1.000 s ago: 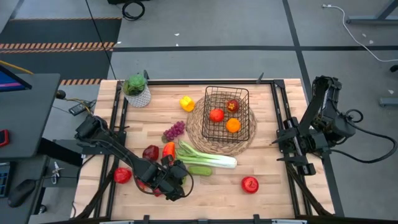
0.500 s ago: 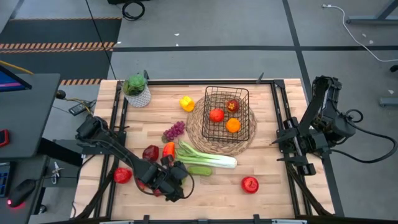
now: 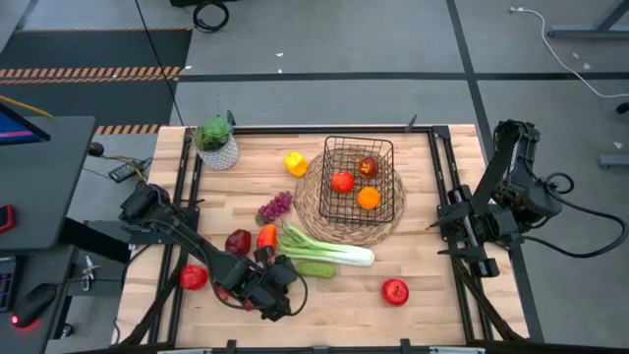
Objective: Build produce basket
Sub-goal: Put the pear into the wire basket
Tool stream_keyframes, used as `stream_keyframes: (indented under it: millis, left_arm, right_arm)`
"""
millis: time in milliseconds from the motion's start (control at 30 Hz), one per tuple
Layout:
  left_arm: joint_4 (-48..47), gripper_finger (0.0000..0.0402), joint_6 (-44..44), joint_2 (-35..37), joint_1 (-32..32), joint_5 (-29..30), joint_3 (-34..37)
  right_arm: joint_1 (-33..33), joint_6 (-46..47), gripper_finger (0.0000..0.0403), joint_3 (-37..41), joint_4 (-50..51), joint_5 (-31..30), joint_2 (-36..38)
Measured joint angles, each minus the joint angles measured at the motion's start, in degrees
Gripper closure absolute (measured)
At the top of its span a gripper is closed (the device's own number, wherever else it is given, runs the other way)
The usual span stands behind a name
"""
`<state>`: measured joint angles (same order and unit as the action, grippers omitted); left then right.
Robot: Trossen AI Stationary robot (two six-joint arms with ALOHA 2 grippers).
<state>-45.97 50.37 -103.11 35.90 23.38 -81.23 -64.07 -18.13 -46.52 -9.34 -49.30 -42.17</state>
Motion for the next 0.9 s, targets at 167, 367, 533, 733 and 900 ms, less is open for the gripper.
stream_keyframes:
  millis: [167,367,533,733,900]
  left_arm:
    - [0.1,0.0325,0.0,-1.1,0.7,0.1,-0.1]
    - [1.4,0.0332,-0.1,-1.3,2.2,0.1,-0.1]
    - [0.6,0.0335,-1.6,-1.0,3.7,0.2,-0.1]
    - [-1.0,0.0334,-3.4,-1.0,4.8,2.6,-0.1]
    - [-2.6,0.0333,-5.6,-1.0,4.9,3.6,-0.1]
  right_arm:
    - [0.0,0.0,0.0156,0.0,0.0,0.0,0.0]
    - [0.0,0.0,0.0156,0.0,0.0,0.0,0.0]
    - [0.0,0.0,0.0156,0.0,0.0,0.0,0.0]
    - [0.0,0.0,0.0156,0.0,0.0,0.0,0.0]
    - [0.0,0.0,0.0156,0.0,0.0,0.0,0.0]
